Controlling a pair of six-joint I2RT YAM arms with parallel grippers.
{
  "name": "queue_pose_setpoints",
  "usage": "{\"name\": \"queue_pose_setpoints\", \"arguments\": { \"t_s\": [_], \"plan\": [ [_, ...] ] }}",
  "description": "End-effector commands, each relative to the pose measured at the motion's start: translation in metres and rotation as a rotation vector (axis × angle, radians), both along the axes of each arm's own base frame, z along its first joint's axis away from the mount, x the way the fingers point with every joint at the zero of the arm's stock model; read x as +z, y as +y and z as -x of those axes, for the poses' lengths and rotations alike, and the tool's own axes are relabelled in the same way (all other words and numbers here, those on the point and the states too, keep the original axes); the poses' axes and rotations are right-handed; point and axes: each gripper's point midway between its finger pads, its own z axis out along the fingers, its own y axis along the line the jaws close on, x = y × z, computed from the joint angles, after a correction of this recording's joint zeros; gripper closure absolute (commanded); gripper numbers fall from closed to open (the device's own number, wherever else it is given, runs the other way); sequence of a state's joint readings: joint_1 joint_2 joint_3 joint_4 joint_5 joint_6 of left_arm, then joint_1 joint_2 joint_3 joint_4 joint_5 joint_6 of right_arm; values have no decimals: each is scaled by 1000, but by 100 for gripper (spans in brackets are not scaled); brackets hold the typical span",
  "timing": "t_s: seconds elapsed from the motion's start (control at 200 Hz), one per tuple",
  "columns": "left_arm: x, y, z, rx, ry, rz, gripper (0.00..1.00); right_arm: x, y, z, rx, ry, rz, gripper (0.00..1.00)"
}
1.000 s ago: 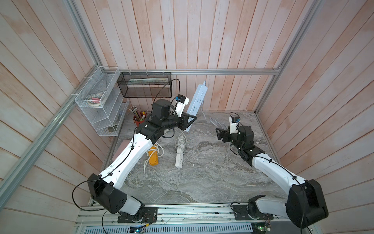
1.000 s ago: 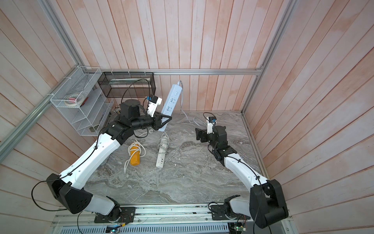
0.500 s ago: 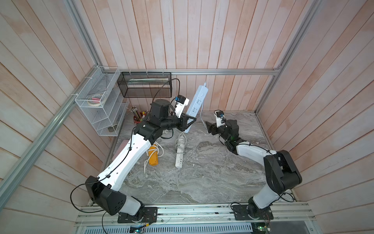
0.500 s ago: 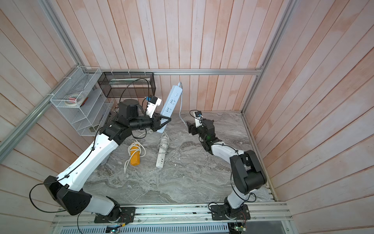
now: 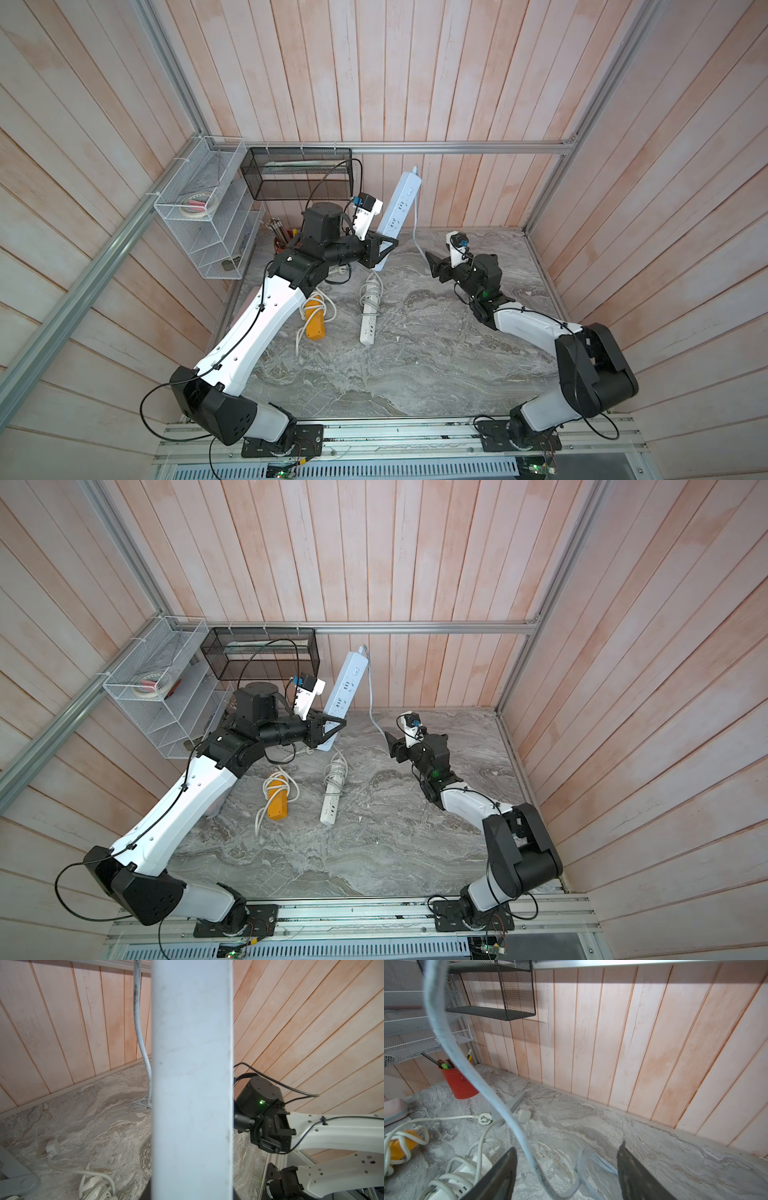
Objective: Wrap the cord around the power strip
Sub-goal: Wrap the power cord around the power strip.
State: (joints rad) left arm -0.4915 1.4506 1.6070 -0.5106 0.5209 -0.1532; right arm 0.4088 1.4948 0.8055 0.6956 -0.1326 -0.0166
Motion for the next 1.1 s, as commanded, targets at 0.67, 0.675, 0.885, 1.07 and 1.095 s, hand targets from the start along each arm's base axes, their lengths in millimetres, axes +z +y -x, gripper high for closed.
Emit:
{"name": "queue_pose_setpoints", "arguments": {
  "t_s": [0.67,0.675,0.885,1.07,1.095],
  "plan": [
    [2,27,-33,112,-5,2,96,-47,43,-19,-4,8,255,100],
    [0,27,-34,114,-2,-2,96,-48,43,-17,-2,10,265,100],
    [-62,37,-84,188,-23,-254,96,-69,69,62,98,19,596,100],
    [-122,47,-96,112,-151,-518,99,-25,84,100,204,-63,717,100],
    [-128,48,-93,96,-174,-541,99,-18,86,105,238,-77,726,100]
  ]
}}
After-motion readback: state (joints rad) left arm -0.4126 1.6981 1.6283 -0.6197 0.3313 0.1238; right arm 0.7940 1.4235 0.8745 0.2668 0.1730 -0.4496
